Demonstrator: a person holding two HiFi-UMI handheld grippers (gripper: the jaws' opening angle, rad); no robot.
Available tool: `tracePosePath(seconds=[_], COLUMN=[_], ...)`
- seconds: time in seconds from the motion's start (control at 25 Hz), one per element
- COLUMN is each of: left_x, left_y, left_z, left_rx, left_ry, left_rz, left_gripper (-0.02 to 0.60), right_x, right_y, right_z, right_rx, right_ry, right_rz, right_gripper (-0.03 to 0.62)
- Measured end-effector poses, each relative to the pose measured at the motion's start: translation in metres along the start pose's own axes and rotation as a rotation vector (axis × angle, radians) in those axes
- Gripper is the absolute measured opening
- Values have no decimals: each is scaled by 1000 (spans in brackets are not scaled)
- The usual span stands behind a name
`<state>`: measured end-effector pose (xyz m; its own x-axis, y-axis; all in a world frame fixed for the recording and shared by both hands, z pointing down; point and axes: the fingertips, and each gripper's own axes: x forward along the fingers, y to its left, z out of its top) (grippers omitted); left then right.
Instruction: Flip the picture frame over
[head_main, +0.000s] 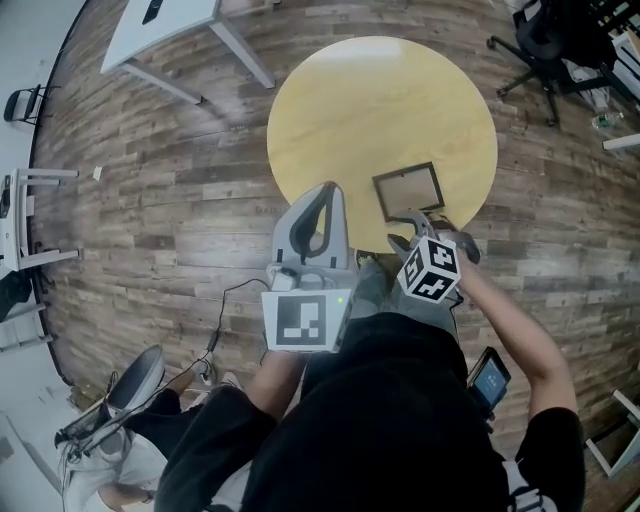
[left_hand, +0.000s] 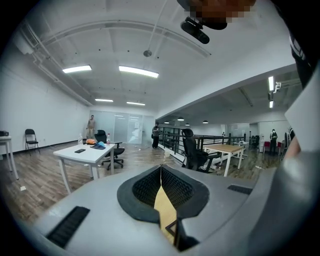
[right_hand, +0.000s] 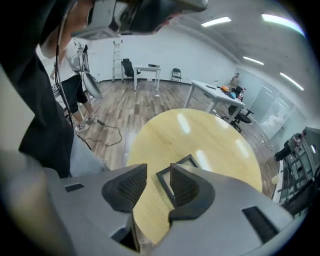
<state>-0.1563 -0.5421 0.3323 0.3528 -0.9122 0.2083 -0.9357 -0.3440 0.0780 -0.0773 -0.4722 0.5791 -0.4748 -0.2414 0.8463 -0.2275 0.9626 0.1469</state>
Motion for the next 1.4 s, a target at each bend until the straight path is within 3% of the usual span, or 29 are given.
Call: tracePosePath(seconds=[0.32,0.48,0.68,0.76,1.04,1.4], left_x=[10,13,15,15,14,25], left_y=[26,33,43,44,42,22], left_z=[-21,-23,-29,-26,-22,-11], left_rx=[-21,-37,-42,-40,-23,2], left_ry=[62,67,96,86,95,69], left_rz=[49,67,62,62,85,39], left_gripper=[23,23,23,23,23,23], right_x=[71,78,83,84,49,10], right_y=[-3,-3,-3,-4,-5,-37], right_z=[-36,-43,-33,-27,9,54], right_rx=[-62,-76,-292,-295,-89,235], right_ry=[189,212,252,236,38,-198], right_rz=[30,50,37,49,115,196], right_gripper=[150,149,86,75,58,58])
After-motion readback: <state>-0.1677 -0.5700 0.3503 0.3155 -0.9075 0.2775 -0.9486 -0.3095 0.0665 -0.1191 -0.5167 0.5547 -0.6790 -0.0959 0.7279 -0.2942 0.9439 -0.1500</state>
